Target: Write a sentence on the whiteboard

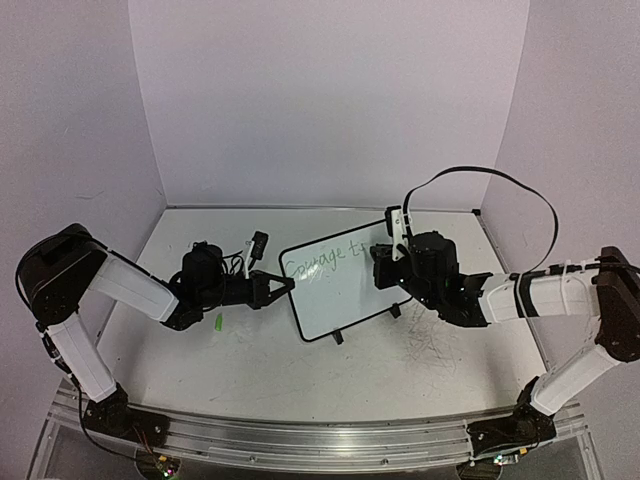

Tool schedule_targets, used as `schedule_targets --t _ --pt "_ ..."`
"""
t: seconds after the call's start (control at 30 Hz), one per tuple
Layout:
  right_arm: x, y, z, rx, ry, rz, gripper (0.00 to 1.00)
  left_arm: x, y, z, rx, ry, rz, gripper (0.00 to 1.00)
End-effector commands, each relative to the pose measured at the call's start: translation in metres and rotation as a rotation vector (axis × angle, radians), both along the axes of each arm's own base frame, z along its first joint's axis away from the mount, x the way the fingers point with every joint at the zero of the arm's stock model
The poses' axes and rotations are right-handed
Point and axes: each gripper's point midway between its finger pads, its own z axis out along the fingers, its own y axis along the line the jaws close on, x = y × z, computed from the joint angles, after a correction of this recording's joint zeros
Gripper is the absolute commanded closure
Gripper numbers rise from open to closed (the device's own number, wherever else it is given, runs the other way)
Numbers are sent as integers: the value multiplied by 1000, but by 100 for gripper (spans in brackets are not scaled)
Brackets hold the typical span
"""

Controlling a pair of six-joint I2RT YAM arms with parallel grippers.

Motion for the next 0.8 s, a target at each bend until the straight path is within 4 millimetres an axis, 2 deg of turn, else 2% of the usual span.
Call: schedule_targets --t 0.0,0.57,0.77 --pt "4 9 15 35 -30 20 100 2 6 -3 33 1 25 100" --pt "-7 10 -13 10 40 64 100 2 7 -2 32 1 26 100" --pt "-8 2 -22 -3 60 33 100 1 8 -1 32 0 28 100"
